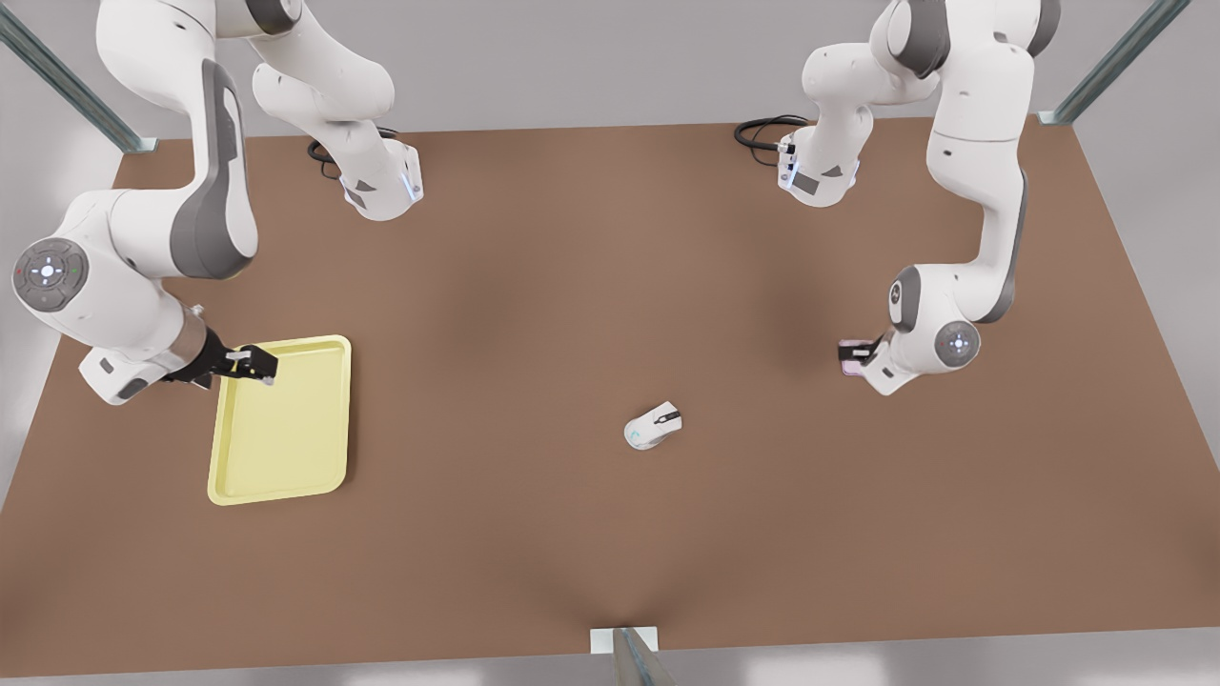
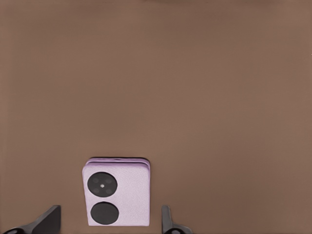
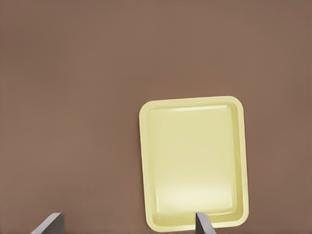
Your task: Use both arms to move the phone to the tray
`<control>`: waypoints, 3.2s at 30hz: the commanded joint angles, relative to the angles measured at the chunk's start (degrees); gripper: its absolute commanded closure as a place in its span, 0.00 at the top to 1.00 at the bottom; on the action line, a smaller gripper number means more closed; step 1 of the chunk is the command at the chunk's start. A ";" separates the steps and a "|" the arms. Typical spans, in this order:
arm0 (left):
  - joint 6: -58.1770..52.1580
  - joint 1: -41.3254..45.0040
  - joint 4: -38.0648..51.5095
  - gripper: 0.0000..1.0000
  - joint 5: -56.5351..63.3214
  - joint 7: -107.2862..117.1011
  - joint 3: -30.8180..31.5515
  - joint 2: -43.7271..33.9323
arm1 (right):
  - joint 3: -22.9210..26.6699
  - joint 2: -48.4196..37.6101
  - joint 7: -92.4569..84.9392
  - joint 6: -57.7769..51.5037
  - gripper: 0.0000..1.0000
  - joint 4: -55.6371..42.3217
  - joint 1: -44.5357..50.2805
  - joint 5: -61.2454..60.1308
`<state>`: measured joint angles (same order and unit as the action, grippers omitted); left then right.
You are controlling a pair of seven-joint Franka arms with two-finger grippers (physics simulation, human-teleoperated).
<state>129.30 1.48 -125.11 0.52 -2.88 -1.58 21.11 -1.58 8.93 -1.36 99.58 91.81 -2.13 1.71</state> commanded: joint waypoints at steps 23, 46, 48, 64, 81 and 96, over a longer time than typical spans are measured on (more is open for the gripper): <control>4.55 -0.07 -2.34 1.00 0.54 -5.48 0.00 2.53 | 0.00 -0.05 -0.22 -0.26 1.00 -0.06 0.02 -0.04; 6.31 -0.07 -0.84 1.00 -1.48 14.22 0.09 4.37 | 0.00 -0.05 -0.40 -0.26 1.00 -0.14 -0.16 -0.04; 6.31 -0.07 -0.75 1.00 -1.48 14.22 0.09 4.37 | 0.00 -0.05 -0.13 -0.26 1.00 -0.23 0.11 -0.13; 5.52 -0.07 -0.31 0.80 -0.69 14.04 0.18 4.90 | -0.09 -0.05 -0.04 -0.35 1.00 -0.23 0.28 -0.13; -5.11 9.16 6.19 0.81 -1.84 28.81 2.81 3.32 | -0.44 0.30 0.13 0.71 1.00 -0.85 0.55 -0.13; -29.02 35.52 46.62 0.81 -11.85 60.53 4.75 22.13 | -0.35 0.38 0.04 0.18 1.00 -1.11 0.55 -0.13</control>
<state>105.73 35.27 -80.50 -7.88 31.19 3.17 42.09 -1.93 9.37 -1.31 99.75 90.77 -1.58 1.63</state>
